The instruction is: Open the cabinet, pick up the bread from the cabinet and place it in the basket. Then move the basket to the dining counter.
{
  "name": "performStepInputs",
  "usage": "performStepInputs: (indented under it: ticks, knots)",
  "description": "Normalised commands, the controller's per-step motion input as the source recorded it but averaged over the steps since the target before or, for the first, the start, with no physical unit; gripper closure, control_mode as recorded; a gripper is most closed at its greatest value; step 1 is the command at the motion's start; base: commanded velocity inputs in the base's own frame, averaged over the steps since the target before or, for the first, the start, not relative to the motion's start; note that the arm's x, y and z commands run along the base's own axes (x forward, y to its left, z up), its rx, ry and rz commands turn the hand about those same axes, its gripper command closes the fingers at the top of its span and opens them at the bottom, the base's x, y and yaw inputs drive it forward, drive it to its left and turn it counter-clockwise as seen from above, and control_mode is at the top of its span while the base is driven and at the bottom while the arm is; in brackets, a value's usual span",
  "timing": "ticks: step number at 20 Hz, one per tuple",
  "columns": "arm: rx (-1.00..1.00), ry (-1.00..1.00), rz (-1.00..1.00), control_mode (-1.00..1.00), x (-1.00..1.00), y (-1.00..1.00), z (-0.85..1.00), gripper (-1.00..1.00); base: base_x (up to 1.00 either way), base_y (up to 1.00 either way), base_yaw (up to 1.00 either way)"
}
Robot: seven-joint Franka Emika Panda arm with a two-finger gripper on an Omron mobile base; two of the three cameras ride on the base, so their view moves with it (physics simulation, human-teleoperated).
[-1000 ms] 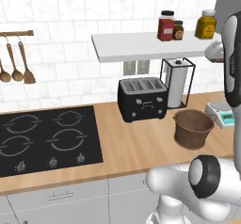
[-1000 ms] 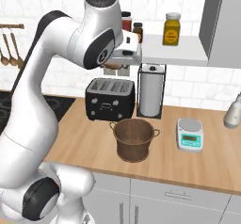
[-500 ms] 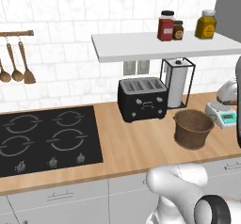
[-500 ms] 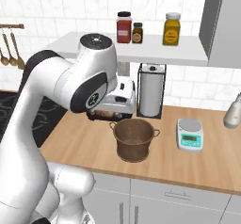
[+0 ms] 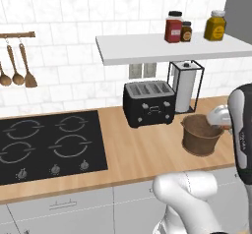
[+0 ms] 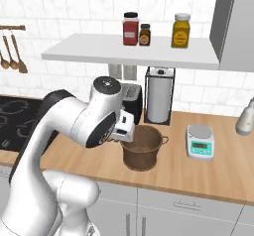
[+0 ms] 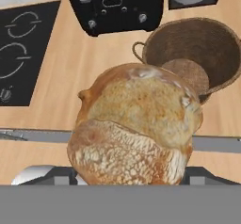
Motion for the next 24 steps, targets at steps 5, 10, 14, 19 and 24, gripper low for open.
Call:
performStepInputs:
  ticks: [5, 10, 14, 19, 24]
  knots:
    - [0.05, 0.27, 0.00, -1.00, 0.88, -0.28, -0.29, 1.00, 0.00, 0.00, 0.00]
    - [0.00, 0.41, -0.03, -1.00, 0.77, -0.17, -0.60, 1.00, 0.00, 0.00, 0.00]
    - [0.00, 0.01, 0.00, -1.00, 0.49, -0.30, -0.66, 1.00, 0.00, 0.00, 0.00]
    - [0.05, -0.04, 0.00, -1.00, 0.41, -0.49, -0.64, 1.00, 0.00, 0.00, 0.00]
    - [0.03, 0.00, 0.00, -1.00, 0.42, -0.08, -0.40, 1.00, 0.00, 0.00, 0.00]
